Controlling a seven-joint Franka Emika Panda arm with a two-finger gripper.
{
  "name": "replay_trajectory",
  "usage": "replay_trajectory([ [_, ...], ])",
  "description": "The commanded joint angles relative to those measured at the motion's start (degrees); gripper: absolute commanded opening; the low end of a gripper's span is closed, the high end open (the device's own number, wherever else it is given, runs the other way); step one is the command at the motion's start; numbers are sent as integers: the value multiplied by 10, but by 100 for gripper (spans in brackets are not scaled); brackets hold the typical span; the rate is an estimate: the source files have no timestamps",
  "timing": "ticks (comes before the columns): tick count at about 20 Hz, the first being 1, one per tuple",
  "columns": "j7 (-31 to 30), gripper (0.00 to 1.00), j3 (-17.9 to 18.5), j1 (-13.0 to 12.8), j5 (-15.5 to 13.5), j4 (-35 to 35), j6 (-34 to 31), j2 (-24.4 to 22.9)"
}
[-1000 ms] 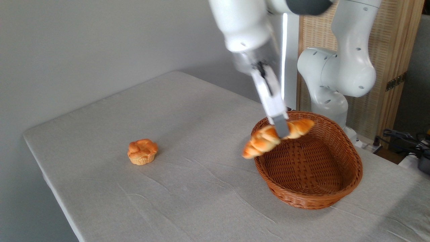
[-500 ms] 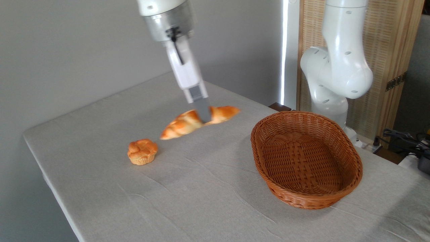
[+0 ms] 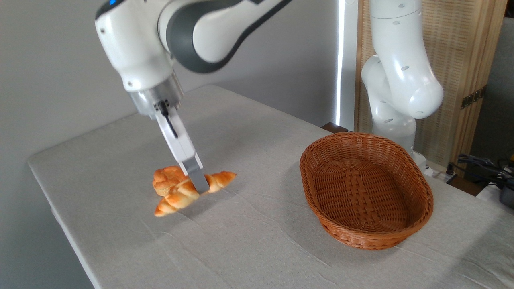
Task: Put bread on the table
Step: 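Lower the braided roll onto the table and open the gripper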
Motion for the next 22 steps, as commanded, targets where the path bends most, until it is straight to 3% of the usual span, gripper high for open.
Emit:
replay_trajectory([
  [1,-10,100,7,-7,-7,-15,11,-10],
  [13,-21,100,7,-8,-10,-26,11,-11],
  [17,-40,100,7,-7,-10,-12,11,-40],
  [19,-91,100,-1,6,-16,5,10,-72],
  [20,-110,100,-25,27,-19,13,9,-88],
  [22,-123,100,-101,111,-30,30,-11,-112],
])
